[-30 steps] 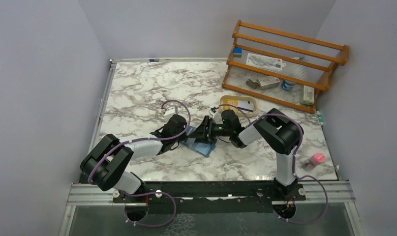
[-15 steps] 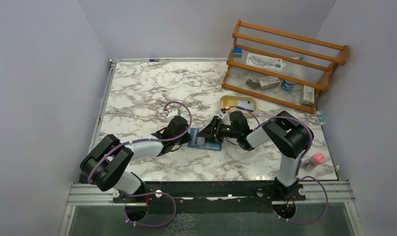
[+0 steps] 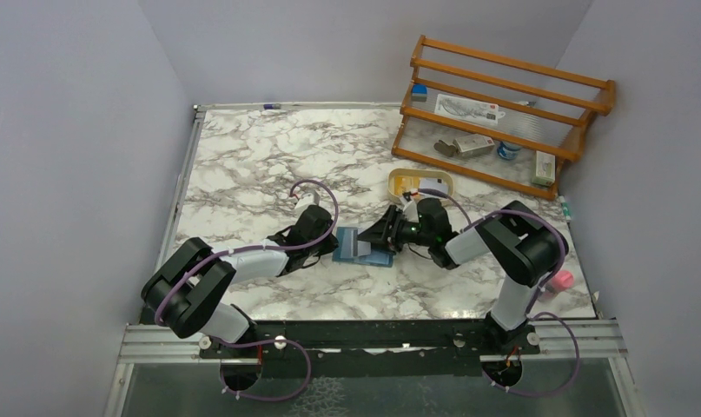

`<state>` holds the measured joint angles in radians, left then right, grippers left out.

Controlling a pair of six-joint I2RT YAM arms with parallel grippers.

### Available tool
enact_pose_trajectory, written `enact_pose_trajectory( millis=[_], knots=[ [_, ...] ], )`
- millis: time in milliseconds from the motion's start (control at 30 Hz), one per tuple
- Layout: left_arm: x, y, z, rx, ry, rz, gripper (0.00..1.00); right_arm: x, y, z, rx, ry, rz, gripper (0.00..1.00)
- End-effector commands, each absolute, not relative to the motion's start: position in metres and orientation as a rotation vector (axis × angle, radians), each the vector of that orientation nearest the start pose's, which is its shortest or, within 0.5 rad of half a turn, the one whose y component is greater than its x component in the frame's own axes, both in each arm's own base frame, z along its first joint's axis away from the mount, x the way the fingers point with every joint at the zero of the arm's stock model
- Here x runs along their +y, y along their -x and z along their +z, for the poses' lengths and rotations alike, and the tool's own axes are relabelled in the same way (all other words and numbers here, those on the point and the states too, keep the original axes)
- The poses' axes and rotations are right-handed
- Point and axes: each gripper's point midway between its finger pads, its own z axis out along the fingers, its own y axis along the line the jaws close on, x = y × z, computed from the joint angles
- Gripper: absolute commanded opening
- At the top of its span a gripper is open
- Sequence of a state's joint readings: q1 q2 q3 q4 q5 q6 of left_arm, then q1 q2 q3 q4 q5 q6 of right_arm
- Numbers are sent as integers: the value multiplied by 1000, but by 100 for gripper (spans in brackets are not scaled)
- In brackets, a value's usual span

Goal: Take the credit cards out of the card holder

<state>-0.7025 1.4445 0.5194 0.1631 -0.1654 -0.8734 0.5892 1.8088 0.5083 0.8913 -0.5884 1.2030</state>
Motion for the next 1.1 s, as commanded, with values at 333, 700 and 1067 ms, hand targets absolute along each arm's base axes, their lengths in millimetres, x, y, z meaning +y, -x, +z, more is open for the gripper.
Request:
enact_pose_trajectory(
  millis=[333,700,1067],
  knots=[
    [-210,-230,-8,2530,252,-500,0,309,-252,47,2397,-236,1544,1],
    [-210,-231,-8,2529,250,-494,0,246,-250,53,2528,-187,1137,1],
    [-213,-234,-3,2516,223,-507,0,146,-342,145,2228,-315,881,1]
  ],
)
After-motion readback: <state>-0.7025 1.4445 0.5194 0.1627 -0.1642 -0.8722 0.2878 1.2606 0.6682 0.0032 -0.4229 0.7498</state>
